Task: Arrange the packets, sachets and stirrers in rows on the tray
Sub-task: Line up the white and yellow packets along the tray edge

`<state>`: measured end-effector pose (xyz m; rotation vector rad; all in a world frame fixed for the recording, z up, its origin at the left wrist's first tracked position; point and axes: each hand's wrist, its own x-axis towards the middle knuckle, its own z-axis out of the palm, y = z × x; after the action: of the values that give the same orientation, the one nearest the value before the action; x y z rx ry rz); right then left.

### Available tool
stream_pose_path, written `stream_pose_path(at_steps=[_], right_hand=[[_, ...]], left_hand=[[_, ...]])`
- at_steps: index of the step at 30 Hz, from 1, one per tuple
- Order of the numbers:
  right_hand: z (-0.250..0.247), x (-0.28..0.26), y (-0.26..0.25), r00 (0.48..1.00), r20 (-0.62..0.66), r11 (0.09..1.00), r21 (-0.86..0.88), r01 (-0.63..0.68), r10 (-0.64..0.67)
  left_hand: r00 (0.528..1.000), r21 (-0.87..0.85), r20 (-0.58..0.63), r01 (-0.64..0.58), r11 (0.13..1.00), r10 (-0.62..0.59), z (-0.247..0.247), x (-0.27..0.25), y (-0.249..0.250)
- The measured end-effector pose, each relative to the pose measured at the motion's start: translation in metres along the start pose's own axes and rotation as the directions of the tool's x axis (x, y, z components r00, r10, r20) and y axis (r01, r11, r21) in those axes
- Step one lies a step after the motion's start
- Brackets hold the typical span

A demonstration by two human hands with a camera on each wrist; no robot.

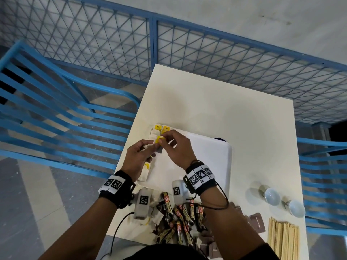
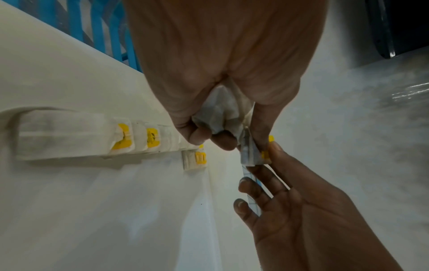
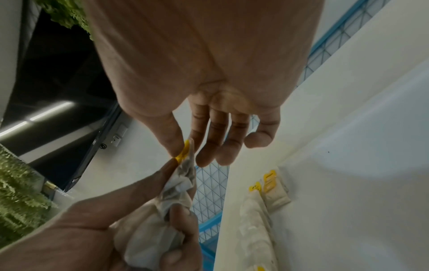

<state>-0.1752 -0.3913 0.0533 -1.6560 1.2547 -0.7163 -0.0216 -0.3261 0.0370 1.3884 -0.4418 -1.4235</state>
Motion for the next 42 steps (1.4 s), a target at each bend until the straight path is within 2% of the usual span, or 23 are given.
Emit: stream_pose_path(at_steps=[4, 9, 12, 18, 22, 26, 30, 36, 42], right_hand=[[0.004, 0.003, 0.006, 0.999, 0.03, 0.999, -0.013, -0.04, 0.04], [0.001, 0.021, 0.024, 0.99, -0.053, 0.989, -0.052, -0.135, 0.132], [0.005, 0.03, 0.04, 0.978, -0.069, 0.973, -0.11, -0.204, 0.197], [0.029, 0.044, 0.065, 0.956, 0.003, 0.926, -0.25, -0.282, 0.292], [0.039, 0.049, 0.068, 0.945, -0.027, 0.905, -0.278, -0.321, 0.327], [0.044, 0.052, 0.069, 0.948, -0.083, 0.879, -0.358, -0.316, 0.307], [0.046, 0.054, 0.067, 0.935, -0.13, 0.874, -0.332, -0.355, 0.331], [0.048, 0.057, 0.064, 0.905, -0.169, 0.885, -0.201, -0.42, 0.391], [0.037, 0.045, 0.059, 0.883, -0.256, 0.905, -0.062, -0.421, 0.393]], left_hand=[[1.0, 0.017, 0.007, 0.023, 1.0, -0.023, -0.006, 0.004, -0.004], [0.993, 0.026, -0.029, 0.116, 0.993, -0.115, -0.018, 0.013, -0.009], [0.993, 0.071, -0.032, 0.113, 0.991, -0.111, -0.029, 0.017, -0.012], [0.992, 0.098, -0.05, 0.117, 0.988, -0.112, -0.038, 0.026, -0.008], [0.995, 0.144, -0.039, 0.099, 0.985, -0.094, -0.046, 0.034, -0.01], [0.994, 0.167, -0.057, 0.097, 0.981, -0.088, -0.048, 0.039, -0.009], [0.994, 0.181, -0.058, 0.097, 0.979, -0.088, -0.049, 0.041, -0.008], [0.993, 0.154, -0.071, 0.106, 0.982, -0.096, -0.048, 0.041, -0.005], [0.992, 0.122, -0.082, 0.102, 0.987, -0.092, -0.043, 0.038, -0.002]])
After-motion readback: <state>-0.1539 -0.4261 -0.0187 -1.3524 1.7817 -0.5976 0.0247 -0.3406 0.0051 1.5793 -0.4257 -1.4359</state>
